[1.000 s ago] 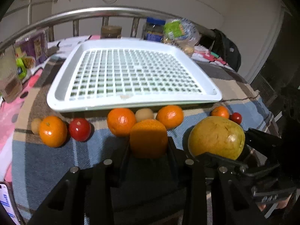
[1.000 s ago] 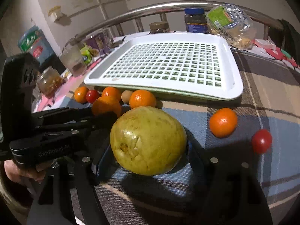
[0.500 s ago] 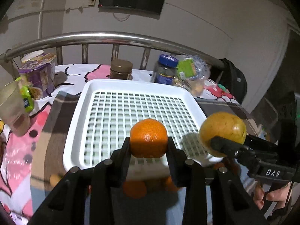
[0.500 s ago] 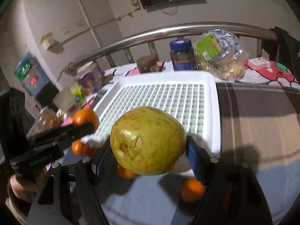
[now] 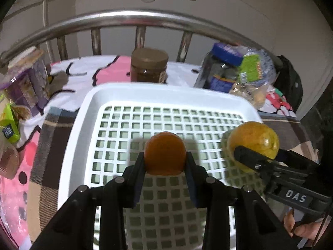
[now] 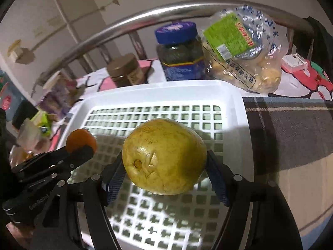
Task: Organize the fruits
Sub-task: 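Lift both fruits onto the white tray and open both tools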
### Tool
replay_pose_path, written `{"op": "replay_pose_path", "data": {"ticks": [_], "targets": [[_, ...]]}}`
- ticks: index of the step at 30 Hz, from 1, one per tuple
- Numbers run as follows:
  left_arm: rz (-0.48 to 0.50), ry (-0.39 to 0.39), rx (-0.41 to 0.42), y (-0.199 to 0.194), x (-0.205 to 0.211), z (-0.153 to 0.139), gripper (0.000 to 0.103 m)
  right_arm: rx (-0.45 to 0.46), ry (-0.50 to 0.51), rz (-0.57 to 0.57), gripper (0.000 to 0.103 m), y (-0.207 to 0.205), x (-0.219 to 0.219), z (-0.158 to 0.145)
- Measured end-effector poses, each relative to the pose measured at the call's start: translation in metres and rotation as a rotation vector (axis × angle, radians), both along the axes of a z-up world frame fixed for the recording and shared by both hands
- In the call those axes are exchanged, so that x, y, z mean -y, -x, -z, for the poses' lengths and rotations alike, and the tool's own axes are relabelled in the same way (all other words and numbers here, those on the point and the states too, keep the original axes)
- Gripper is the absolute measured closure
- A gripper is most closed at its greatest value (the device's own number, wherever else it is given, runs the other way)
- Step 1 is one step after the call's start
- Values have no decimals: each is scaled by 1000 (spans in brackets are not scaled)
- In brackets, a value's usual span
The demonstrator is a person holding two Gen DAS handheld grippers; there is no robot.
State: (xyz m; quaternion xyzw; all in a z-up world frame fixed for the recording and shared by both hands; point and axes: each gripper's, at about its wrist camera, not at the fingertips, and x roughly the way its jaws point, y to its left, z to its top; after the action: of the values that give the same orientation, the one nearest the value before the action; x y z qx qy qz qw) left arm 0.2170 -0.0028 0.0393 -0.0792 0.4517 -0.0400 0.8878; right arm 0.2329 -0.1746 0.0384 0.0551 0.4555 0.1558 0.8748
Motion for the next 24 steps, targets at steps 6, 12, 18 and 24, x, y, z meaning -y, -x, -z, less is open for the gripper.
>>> {"op": "replay_pose_path", "data": {"ticks": [6,12,18,24], "targets": [[-20,35,-36,-7,-4,10,43,-21,-51,-1,28,-5,5,-2],[-33,81,129,27,-11,-41,8,153,-122,44,13,33,29,-57],[-31,117,312,84,-22,-99,2,286,-204,22,7,91,51,-103],[35,136,412,148,-23,-130,1,407,-204,5,4,152,60,-125]]}}
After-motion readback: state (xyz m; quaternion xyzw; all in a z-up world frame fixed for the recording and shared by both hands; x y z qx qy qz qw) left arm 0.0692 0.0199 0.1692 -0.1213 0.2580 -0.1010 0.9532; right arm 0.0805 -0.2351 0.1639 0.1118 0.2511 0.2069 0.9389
